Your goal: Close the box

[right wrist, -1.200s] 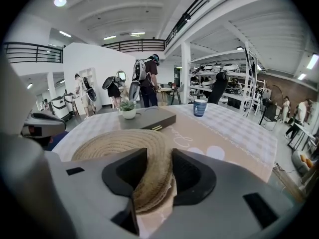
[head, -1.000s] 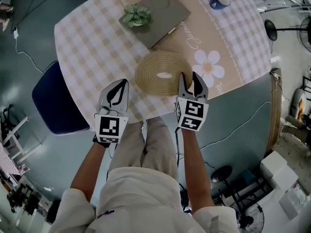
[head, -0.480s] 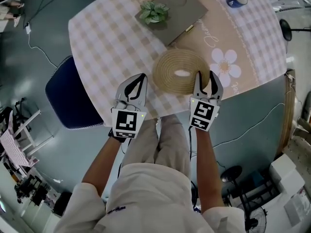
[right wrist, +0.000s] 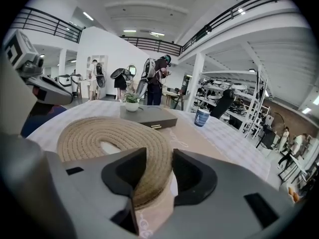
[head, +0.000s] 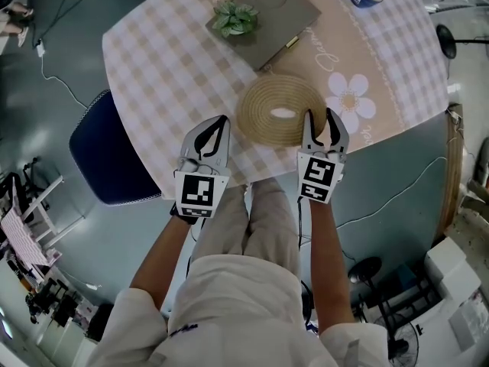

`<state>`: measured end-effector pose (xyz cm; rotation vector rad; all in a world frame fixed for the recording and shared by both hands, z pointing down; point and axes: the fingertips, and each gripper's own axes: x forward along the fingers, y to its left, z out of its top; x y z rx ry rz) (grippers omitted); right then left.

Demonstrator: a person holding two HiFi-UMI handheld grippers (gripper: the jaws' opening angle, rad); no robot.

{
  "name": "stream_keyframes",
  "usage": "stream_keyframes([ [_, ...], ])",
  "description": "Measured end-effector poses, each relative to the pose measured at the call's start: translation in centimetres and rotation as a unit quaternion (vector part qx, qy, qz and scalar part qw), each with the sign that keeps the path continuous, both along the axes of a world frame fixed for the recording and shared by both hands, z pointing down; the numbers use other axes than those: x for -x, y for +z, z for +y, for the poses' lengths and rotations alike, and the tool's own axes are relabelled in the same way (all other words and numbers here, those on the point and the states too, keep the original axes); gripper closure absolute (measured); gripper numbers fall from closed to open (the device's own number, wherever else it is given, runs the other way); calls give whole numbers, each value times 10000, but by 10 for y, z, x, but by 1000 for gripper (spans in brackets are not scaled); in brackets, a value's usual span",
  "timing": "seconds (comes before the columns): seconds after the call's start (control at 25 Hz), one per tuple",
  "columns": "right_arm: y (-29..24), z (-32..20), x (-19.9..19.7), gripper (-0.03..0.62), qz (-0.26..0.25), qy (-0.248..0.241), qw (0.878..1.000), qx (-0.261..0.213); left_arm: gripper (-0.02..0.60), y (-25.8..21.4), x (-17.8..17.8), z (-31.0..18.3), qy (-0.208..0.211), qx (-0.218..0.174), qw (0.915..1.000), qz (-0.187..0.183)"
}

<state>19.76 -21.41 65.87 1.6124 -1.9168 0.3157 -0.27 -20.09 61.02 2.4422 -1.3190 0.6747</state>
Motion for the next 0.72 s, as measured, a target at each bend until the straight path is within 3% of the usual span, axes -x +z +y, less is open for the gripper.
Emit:
stream_keyframes([
  [0.4, 3, -2, 1, 422, -1, -76, 10000, 48, 580, -10, -4, 0, 60, -16, 10000, -17],
  [0.6, 7, -1, 0, 421, -168, -171, 9991, 364, 580, -52, -19, 5, 102, -23, 9994, 340],
  [0.72, 7, -2, -1, 418, -535, -52, 9967, 613, 580, -68, -23, 10, 166, -22, 9990, 417],
])
